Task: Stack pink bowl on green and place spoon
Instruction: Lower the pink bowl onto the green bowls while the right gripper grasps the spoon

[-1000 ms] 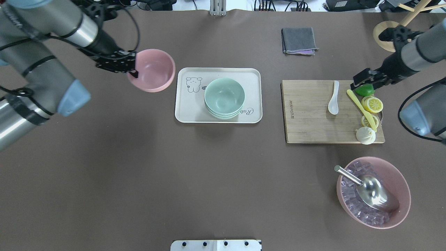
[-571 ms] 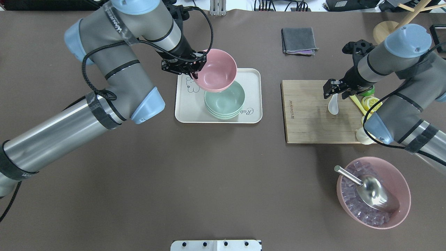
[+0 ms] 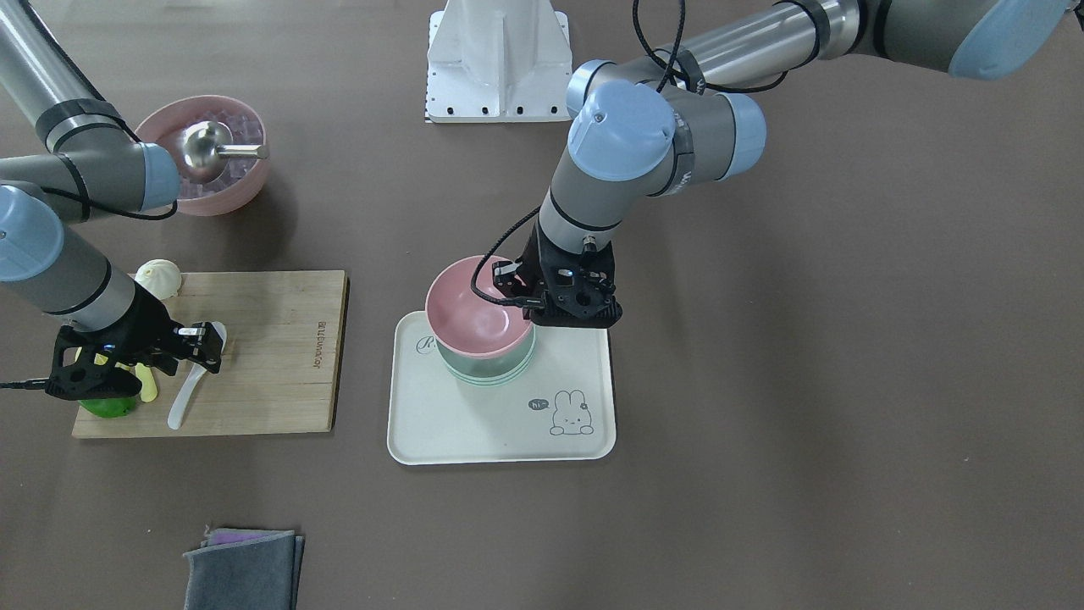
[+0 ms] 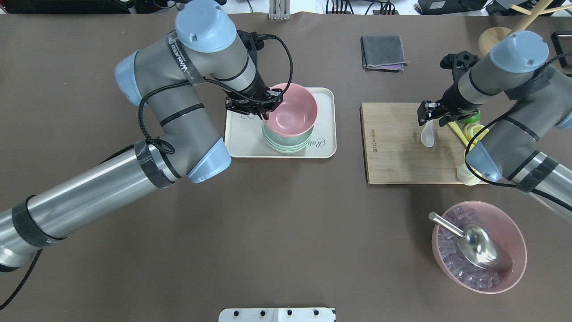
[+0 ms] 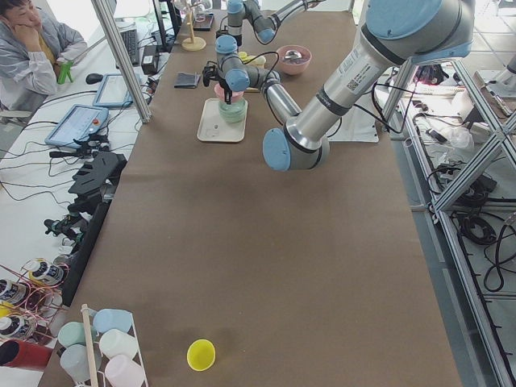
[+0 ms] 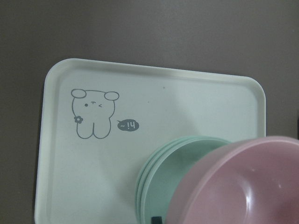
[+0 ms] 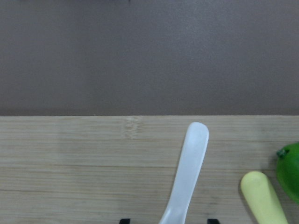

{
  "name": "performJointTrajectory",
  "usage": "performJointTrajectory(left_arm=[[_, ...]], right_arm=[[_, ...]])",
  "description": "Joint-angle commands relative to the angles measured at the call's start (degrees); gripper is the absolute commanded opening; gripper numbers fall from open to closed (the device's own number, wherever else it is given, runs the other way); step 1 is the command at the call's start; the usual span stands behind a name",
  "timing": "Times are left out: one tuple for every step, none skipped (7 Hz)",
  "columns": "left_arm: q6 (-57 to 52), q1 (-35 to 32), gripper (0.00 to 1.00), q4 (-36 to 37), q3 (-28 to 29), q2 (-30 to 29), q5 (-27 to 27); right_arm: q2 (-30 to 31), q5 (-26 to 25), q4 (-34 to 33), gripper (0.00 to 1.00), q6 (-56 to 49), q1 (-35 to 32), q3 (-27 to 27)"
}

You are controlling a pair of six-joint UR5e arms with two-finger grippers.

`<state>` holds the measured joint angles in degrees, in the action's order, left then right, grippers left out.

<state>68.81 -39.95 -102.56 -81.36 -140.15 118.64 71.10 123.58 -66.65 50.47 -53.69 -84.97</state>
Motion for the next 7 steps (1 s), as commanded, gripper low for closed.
performJointTrajectory(left_arm=[[0.1, 0.5, 0.0, 0.1, -0.2, 0.2, -0.1], [0.2, 0.5, 0.0, 0.0, -0.3, 0.2, -0.1], [0.0, 0.5, 0.0, 0.0, -0.2, 0.3, -0.1], [-0.1, 0.5, 0.87, 0.1, -0.3, 0.3, -0.2], [0.1, 0.5, 0.98, 0.2, -2.3, 1.4, -3.4], [0.1, 0.5, 0.98, 0.1, -4.3, 3.5, -3.3], [-0.4, 0.4, 0.98, 0.1, -4.9, 4.6, -3.3]], right_arm=[[0.2, -3.2, -0.3, 0.52, 0.0, 0.1, 0.5], [0.0, -3.7, -0.2, 0.51, 0.0, 0.3, 0.7], [-0.3, -3.5, -0.2, 0.51, 0.1, 0.5, 1.1], [-0.3, -3.3, 0.0, 0.51, 0.1, 0.4, 1.3], [-0.3, -3.0, -0.1, 0.43, 0.2, 0.4, 1.4], [-1.0, -0.9, -0.1, 0.0, 2.6, 0.2, 1.4], [-1.7, -0.1, 0.0, 0.0, 3.0, 0.2, 2.1]])
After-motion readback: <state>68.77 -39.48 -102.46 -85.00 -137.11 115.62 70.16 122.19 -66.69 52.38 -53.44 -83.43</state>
